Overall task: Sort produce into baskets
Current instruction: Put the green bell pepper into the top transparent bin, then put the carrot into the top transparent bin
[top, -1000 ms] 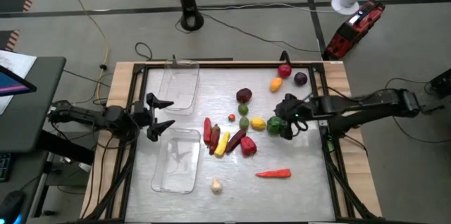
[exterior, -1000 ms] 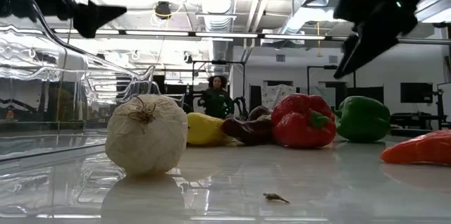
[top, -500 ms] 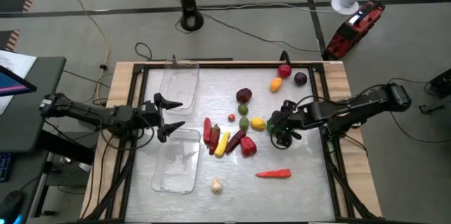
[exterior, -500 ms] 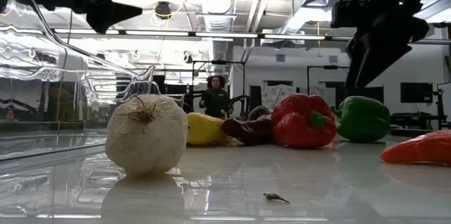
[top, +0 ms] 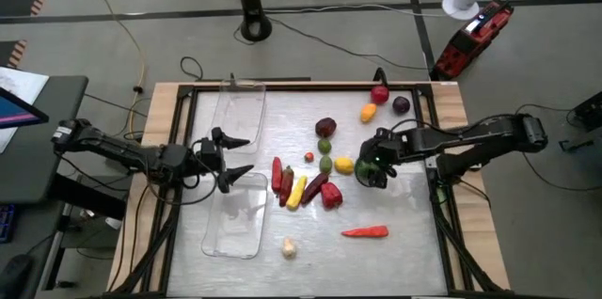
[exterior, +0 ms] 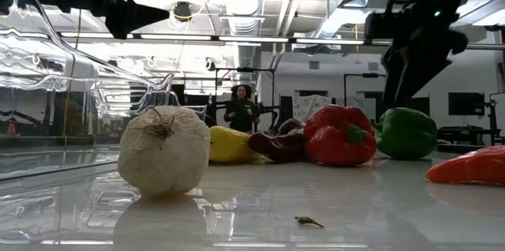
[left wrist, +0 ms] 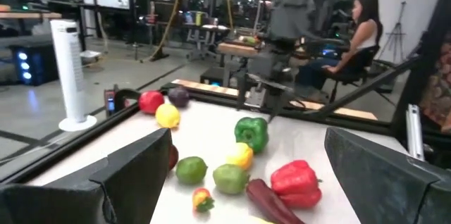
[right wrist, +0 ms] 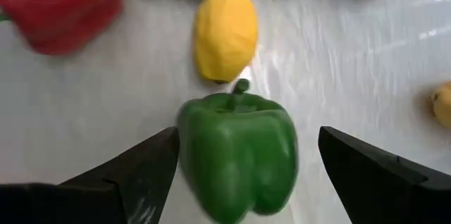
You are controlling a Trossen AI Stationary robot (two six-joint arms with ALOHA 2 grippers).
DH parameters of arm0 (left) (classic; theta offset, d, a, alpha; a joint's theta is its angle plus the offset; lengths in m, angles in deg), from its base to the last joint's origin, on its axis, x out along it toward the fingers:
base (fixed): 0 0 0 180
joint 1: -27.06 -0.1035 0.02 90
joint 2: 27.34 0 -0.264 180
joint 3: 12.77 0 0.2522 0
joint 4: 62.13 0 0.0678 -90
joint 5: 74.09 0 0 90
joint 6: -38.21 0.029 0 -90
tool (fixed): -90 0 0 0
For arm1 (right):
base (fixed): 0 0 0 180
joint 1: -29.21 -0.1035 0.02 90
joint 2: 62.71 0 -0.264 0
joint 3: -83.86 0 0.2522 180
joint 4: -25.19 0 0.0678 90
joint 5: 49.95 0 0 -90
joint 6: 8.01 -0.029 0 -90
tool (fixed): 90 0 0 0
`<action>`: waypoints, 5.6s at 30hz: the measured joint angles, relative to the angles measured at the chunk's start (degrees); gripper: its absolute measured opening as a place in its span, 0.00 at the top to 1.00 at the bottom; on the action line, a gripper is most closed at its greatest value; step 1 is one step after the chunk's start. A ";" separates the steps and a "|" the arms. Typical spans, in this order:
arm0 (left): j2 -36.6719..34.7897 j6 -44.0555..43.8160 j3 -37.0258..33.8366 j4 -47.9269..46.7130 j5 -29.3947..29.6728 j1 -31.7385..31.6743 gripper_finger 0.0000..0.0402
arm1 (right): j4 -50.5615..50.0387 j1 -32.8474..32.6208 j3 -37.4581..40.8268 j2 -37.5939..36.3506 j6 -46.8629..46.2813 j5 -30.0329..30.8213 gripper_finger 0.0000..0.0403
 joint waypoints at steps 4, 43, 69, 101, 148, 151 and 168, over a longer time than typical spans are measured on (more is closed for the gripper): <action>0.13 0.01 0.00 -0.13 0.95 2.20 0.10 | 2.89 2.55 0.01 5.34 2.21 -3.54 0.09; -0.24 5.98 0.13 2.33 6.71 4.37 0.10 | 44.50 -4.31 -7.13 14.25 2.07 -6.84 0.17; -6.05 5.31 1.70 -14.34 -10.68 11.07 0.10 | 53.50 14.12 -62.88 58.56 12.51 -24.12 0.16; -5.88 -7.49 1.70 -23.02 6.41 15.75 0.10 | 7.50 4.81 -48.22 34.63 19.71 -11.09 0.05; -5.92 -4.54 4.86 -23.19 12.13 9.87 0.10 | -5.23 -29.71 -21.76 32.77 -11.57 -15.06 0.25; -5.94 -3.81 5.73 -23.06 12.23 9.87 0.10 | -6.96 -29.72 -21.76 34.34 -11.56 -15.11 0.25; -5.94 -4.07 5.79 -24.06 14.37 9.87 0.10 | -13.63 -28.61 -25.49 38.57 -8.08 -11.84 0.52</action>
